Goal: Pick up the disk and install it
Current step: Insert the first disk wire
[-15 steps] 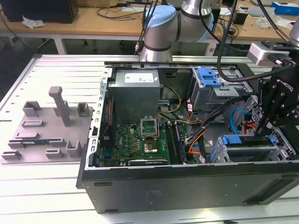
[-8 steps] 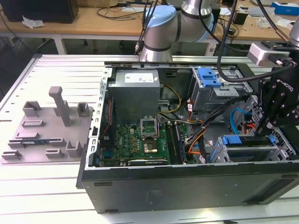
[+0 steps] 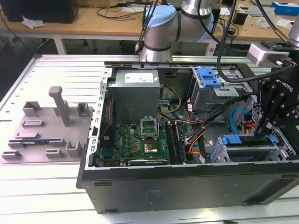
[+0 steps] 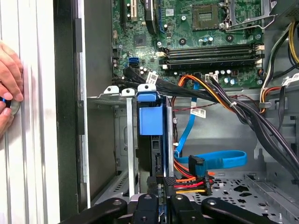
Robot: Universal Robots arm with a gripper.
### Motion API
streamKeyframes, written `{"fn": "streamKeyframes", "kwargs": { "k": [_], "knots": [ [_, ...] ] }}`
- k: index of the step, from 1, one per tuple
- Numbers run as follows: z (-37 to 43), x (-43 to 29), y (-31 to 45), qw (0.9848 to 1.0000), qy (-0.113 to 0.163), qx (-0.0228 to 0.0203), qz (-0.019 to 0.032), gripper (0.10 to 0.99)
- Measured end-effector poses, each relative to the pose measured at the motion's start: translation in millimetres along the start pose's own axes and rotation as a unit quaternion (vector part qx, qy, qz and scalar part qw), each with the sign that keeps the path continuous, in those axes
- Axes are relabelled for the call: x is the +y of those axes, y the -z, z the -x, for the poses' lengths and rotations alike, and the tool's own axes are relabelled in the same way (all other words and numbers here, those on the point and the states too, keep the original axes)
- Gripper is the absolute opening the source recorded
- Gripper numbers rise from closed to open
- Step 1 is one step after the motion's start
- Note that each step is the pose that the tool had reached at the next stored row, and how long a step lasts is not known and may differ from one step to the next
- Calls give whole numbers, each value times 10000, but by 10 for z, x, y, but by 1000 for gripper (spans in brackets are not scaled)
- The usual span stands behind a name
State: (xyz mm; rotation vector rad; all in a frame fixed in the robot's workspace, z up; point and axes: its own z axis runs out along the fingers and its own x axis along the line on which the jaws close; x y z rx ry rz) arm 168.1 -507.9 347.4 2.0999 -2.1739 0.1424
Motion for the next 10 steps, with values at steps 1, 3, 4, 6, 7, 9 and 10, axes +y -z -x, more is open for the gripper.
{"fn": "streamKeyframes", "kwargs": {
  "k": [1,3,4,6,7,9,10],
  "knots": [
    [1,0,-4,10000,8,0,-1,165],
    [2,0,-12,10000,22,0,-3,165],
    [3,0,-18,10000,31,0,-5,165],
    [4,0,-28,10000,50,0,-8,165],
    [4,0,-31,10000,58,0,-9,165],
    [5,0,-36,10000,71,1,-11,165],
    [5,-1,-37,10000,75,1,-12,165]
  ]
}}
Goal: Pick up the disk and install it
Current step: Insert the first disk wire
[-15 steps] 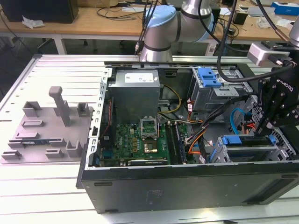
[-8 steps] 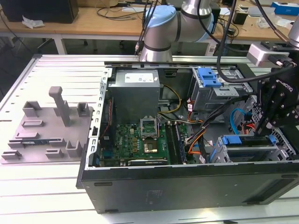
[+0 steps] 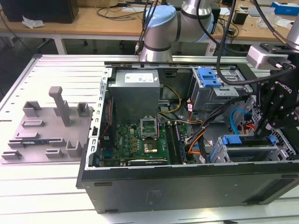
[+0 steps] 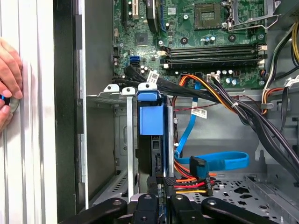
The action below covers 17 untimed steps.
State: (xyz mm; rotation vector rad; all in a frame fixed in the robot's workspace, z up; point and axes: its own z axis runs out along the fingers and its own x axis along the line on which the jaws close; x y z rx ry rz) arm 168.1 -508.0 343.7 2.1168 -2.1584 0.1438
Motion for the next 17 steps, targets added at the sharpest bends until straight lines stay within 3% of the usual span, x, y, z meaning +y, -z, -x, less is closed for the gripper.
{"fn": "streamKeyframes", "kwargs": {
  "k": [17],
  "knots": [
    [-26,0,-53,10000,31,-3,-4,165]
  ]
}}
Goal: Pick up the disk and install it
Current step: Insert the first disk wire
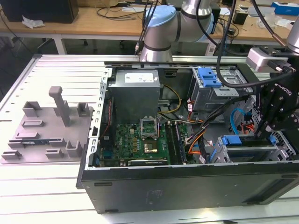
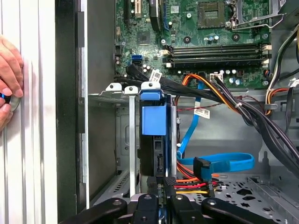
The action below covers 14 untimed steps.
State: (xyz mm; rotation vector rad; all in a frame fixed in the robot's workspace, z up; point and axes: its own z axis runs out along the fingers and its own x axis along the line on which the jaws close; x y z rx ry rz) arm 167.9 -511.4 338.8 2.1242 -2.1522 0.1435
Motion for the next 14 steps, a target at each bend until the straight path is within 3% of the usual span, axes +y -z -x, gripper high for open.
{"fn": "streamKeyframes", "kwargs": {
  "k": [7,9,11,14],
  "knots": [
    [-6,2,-2,10000,0,1,0,165],
    [-13,3,38,10000,0,-7,1,165],
    [-29,4,152,10000,0,0,0,165],
    [-32,4,170,10000,0,0,0,165]
  ]
}}
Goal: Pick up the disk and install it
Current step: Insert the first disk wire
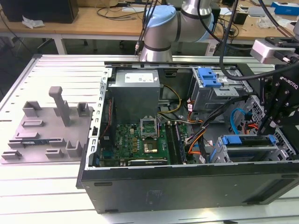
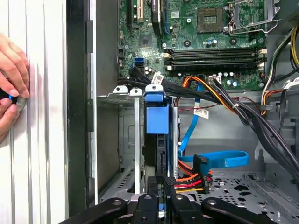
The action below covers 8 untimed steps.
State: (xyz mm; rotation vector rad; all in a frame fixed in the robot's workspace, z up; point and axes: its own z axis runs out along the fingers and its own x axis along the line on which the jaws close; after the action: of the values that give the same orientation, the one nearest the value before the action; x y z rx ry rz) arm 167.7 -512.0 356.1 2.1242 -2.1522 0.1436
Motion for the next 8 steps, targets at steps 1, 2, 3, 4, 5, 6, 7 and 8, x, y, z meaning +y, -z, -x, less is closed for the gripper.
{"fn": "streamKeyframes", "kwargs": {
  "k": [1,2,3,4,5,6,7,8],
  "knots": [
    [0,0,1,10000,0,1,0,165],
    [0,0,1,10000,0,0,0,165],
    [0,0,0,10000,0,0,0,165],
    [0,0,0,10000,0,-1,0,165],
    [0,0,0,10000,0,-1,0,165],
    [2,0,2,10000,0,0,0,165],
    [6,0,2,10000,0,0,0,165],
    [17,0,4,10000,0,0,0,165]
  ]
}}
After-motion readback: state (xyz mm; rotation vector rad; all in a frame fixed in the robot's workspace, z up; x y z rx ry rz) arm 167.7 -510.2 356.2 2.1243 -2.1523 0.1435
